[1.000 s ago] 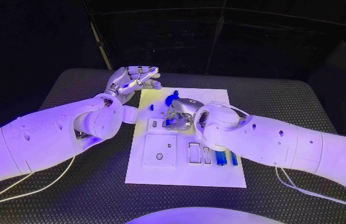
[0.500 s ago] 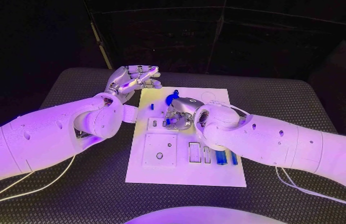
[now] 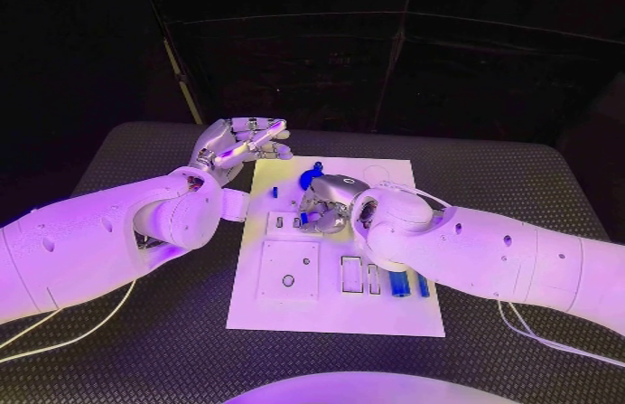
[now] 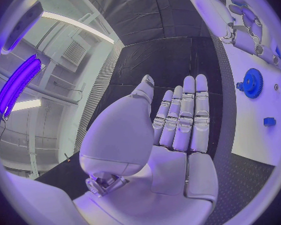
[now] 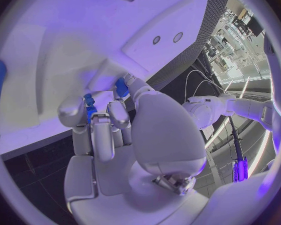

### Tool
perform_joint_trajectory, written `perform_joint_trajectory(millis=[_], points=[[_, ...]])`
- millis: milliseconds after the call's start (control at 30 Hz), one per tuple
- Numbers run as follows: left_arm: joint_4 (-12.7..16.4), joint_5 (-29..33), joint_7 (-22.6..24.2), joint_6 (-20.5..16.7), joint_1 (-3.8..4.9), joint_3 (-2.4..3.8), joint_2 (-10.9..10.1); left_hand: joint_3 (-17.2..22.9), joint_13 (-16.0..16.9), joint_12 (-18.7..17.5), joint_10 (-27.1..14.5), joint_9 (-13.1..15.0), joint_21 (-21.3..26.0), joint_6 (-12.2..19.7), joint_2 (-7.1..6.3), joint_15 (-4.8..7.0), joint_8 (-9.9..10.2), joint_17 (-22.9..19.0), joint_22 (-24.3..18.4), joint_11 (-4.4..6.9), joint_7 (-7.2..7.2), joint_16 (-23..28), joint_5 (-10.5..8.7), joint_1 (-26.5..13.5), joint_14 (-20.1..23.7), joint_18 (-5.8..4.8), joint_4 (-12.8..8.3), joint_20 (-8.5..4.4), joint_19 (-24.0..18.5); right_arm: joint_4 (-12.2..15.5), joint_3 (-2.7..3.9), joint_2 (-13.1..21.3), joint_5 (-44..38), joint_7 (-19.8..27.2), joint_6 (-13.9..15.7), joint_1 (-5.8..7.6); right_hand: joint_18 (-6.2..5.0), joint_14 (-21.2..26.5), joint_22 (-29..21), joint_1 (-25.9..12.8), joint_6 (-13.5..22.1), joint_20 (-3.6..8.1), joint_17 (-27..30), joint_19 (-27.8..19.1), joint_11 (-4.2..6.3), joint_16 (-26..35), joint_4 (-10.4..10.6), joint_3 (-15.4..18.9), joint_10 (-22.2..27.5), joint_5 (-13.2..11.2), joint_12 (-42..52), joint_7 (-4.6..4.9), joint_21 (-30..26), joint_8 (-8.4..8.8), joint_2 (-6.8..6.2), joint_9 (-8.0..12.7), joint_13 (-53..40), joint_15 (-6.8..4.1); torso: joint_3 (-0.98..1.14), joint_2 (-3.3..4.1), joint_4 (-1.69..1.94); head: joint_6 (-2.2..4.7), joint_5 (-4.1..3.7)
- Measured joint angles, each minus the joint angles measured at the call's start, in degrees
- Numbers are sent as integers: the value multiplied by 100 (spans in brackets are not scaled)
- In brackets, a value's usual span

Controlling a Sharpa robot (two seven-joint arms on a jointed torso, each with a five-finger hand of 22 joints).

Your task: Assemble the parts on the task board

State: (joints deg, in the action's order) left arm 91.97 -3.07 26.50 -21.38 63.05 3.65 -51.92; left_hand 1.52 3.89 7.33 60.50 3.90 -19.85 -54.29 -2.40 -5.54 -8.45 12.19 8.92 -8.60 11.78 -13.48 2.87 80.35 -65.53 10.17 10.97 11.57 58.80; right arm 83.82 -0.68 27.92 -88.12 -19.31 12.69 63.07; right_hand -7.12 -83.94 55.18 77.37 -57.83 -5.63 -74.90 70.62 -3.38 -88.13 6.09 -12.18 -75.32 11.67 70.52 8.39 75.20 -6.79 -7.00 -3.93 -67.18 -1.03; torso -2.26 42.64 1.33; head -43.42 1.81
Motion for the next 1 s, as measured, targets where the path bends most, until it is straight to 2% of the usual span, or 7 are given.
perform_joint_trajectory(millis=[200,367,567,800,1000], points=[[0,0,-1,0,0,0,0,0,0,0,0,0,0,0,0,0,0,0,0,0,0,0,0,0,0,0,0,0,0,-13,-2,-4,-7,-27,51,-3,0,0,-90,-20,24,2,0,-42,-10,27,0,32,73,19,-93,3,-45,2,-20,7,95,0,1,-1,0,-1,-30],[0,0,-4,1,0,0,0,0,0,0,0,1,0,0,0,0,0,-1,0,0,0,0,0,0,0,0,0,0,0,-26,-11,-5,-11,-50,76,-9,0,0,-155,-25,91,-21,0,-81,-20,48,20,52,123,19,-131,34,-83,59,-25,13,139,0,3,-1,0,-1,-23],[-2,0,-9,1,0,0,-1,0,0,0,0,1,0,0,0,0,0,-1,1,0,0,0,0,0,0,0,0,0,0,-26,-12,-2,-13,-61,94,-14,-1,-21,-210,-72,195,-8,-4,-110,-41,79,45,156,144,19,-161,27,-135,64,-73,3,179,21,3,-1,0,-6,-11],[-7,0,-15,2,0,0,0,-15,1,0,0,1,0,0,0,0,24,4,1,0,0,36,0,0,0,0,16,0,0,-2,-20,8,-13,-56,107,-21,0,-19,-278,-140,421,-41,-4,-143,-105,107,155,425,208,-82,-184,85,-181,110,-141,-3,229,64,4,-1,-1,-13,-5],[-13,0,-19,3,0,0,3,-15,1,0,0,1,0,0,0,0,24,4,1,0,0,39,0,0,0,0,16,0,0,34,-36,60,-12,-47,226,-48,-1,1,-306,-112,564,-61,-3,-163,-123,107,323,784,225,-42,-184,131,-216,132,-169,17,235,84,4,0,-4,-20,-11]])
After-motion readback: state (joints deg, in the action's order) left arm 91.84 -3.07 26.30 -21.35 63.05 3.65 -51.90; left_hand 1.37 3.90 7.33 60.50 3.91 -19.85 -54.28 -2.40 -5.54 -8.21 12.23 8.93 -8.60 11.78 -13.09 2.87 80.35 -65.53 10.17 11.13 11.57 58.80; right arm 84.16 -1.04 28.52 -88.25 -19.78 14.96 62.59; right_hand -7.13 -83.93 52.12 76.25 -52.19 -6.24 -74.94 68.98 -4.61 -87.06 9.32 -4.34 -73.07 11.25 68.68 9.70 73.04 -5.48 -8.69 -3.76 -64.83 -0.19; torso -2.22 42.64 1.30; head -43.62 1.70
